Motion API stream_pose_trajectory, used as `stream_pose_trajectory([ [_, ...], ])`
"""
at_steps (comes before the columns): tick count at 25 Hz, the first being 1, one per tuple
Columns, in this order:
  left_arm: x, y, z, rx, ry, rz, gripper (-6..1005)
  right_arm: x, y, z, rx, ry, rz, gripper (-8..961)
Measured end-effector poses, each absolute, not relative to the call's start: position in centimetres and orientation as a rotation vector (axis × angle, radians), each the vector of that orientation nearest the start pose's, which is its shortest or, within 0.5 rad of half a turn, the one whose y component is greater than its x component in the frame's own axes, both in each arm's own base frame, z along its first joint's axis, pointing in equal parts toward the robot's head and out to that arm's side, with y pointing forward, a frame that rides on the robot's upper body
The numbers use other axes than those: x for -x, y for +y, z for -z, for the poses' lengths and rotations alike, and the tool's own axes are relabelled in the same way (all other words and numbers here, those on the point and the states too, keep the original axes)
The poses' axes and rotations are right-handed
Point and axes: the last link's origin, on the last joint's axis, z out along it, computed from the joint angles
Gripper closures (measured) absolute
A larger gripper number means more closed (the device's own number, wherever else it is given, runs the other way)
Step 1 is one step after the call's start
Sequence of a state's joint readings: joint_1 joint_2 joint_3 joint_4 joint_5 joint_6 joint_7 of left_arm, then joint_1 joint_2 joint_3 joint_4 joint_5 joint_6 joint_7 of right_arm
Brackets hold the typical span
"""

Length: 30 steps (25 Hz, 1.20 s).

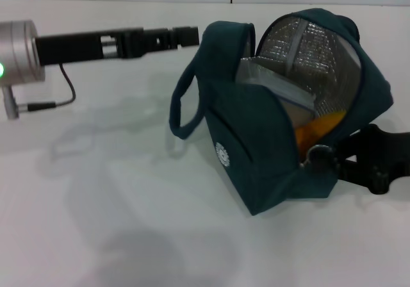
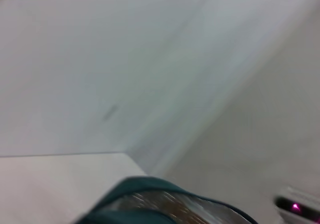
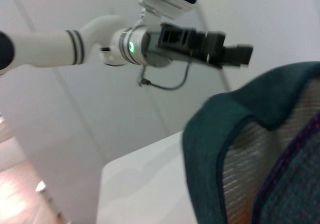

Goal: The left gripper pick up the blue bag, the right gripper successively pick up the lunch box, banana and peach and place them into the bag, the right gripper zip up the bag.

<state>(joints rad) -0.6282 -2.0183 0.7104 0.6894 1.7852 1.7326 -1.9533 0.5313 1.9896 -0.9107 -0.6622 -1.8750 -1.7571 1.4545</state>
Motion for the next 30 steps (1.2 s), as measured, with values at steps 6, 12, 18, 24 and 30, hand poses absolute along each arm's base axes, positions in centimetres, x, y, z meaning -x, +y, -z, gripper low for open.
stream_pose_trajectory([
  [6,22.8,31.2,-3.0,2.730,-0.994,1.200,607,-21.9,32.4,-1.2,3.073,0.462,-0.736,920],
  [12,26.0,27.7,-2.5,2.602,-0.881,1.276,611,-20.5,32.7,-0.8,3.102,0.409,-0.775,919],
  [18,28.0,24.9,1.1,2.573,-0.883,1.270,615,-19.2,33.0,-0.5,3.077,0.322,-0.860,918],
  [24,28.5,24.5,3.9,2.559,-0.896,1.204,613,-18.5,33.3,-0.1,3.017,0.256,-0.969,917],
  [30,28.2,25.5,6.3,2.576,-0.902,1.104,611,-18.6,33.2,0.1,2.977,0.238,-1.035,916],
])
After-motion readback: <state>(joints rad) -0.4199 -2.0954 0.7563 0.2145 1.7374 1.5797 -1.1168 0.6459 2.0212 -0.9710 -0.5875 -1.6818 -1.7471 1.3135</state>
